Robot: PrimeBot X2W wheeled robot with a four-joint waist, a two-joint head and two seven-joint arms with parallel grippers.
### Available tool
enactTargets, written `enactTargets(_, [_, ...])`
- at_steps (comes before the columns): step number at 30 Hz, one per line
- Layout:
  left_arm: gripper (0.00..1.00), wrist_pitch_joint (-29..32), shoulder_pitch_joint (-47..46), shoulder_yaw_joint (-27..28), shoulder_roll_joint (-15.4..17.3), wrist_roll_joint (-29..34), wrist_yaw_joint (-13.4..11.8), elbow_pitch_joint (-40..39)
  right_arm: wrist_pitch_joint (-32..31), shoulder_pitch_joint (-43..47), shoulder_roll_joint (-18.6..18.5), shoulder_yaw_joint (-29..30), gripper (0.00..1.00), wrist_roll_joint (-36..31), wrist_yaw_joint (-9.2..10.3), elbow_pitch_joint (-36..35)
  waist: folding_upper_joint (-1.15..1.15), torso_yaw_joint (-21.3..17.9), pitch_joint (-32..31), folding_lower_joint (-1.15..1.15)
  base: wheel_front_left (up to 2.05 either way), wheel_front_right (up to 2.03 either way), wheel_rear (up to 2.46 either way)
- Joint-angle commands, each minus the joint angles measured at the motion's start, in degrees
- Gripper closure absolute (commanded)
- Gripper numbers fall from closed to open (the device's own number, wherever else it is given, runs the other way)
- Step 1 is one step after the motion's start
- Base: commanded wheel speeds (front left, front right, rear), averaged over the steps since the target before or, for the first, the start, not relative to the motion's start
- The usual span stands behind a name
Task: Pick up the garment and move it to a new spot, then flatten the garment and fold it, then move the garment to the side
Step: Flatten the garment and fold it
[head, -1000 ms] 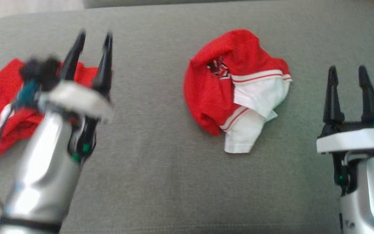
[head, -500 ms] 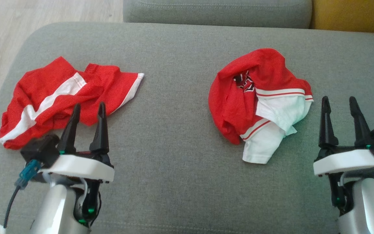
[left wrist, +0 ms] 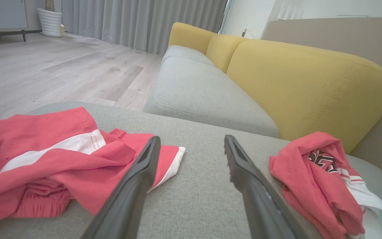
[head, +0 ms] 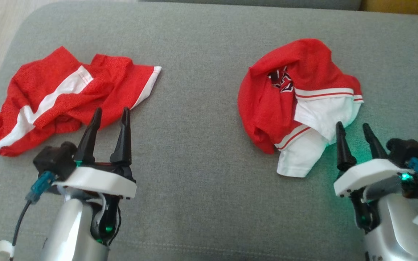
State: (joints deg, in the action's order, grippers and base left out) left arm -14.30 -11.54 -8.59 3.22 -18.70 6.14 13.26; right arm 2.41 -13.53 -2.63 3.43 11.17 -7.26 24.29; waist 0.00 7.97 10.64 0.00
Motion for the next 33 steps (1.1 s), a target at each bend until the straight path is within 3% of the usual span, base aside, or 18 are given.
enactTargets(1, [0.0, -0.7, -2.8, 2.1, 0.3, 0.6, 0.4, -1.5, 0.0, -3.1, -0.2, -2.4, 0.0, 1.0, -0.23, 0.0, 0.0, 0.4, 0.6, 0.0, 0.0, 0.0, 0.0])
enactTargets(12, [0.0, -0.7, -4.0, 2.7, -0.2, 0.9, 1.0, -0.9, 1.1, -8.9, -0.2, -4.8, 0.0, 4.4, -0.23, 12.1, 0.0, 2.0, 2.3, 0.0, 0.0, 0.0, 0.0])
enactTargets(13, [0.0, -0.7, -4.0, 2.7, -0.2, 0.9, 1.1, -0.9, 1.2, -9.4, -0.2, -5.0, 0.35, 4.8, -0.23, 13.0, 0.0, 2.0, 2.4, 0.0, 0.0, 0.0, 0.0])
enactTargets(14, [0.0, -0.7, -4.0, 2.8, -0.2, 0.9, 1.1, -0.9, 1.7, -9.8, -0.2, -5.1, 0.57, 4.7, -0.23, 13.7, 0.0, 2.1, 2.4, 0.0, 0.0, 0.0, 0.0])
enactTargets(15, [0.0, -0.7, -4.0, 2.8, -0.3, 0.9, 1.1, -0.8, 2.4, -10.2, -0.2, -5.0, 1.0, 4.2, -0.23, 14.3, 0.0, 2.1, 2.4, 0.0, 0.0, 0.0, 0.0])
enactTargets(20, [0.0, -0.7, -3.7, 3.4, -0.3, 0.9, 1.2, -0.4, 6.3, -11.6, -0.2, -2.9, 1.0, 2.6, -0.23, 15.2, 0.0, 1.7, 1.6, 0.0, 0.0, 0.0, 0.0])
enactTargets(24, [0.0, -0.7, -3.1, 3.6, -0.3, 0.3, 1.2, -0.2, 9.0, -12.7, -0.2, 2.8, 1.0, -1.4, -0.23, 13.8, 0.0, 0.6, -0.1, 0.0, 0.0, 0.0, 0.0])
enactTargets(28, [0.0, -0.7, -2.2, 3.0, -0.3, -0.4, 1.1, -0.1, 8.5, -14.9, -0.2, 10.7, 1.0, -7.3, -0.23, 8.6, 0.0, -0.3, -2.2, 0.0, 0.0, 0.0, 0.0])
enactTargets(33, [0.0, -0.7, -1.4, 1.3, -0.3, -1.5, 0.5, -0.2, 3.0, -18.9, -0.3, 18.9, 1.0, -16.6, -0.23, -2.0, 0.0, -0.4, -4.1, 0.0, 0.0, 0.0, 0.0])
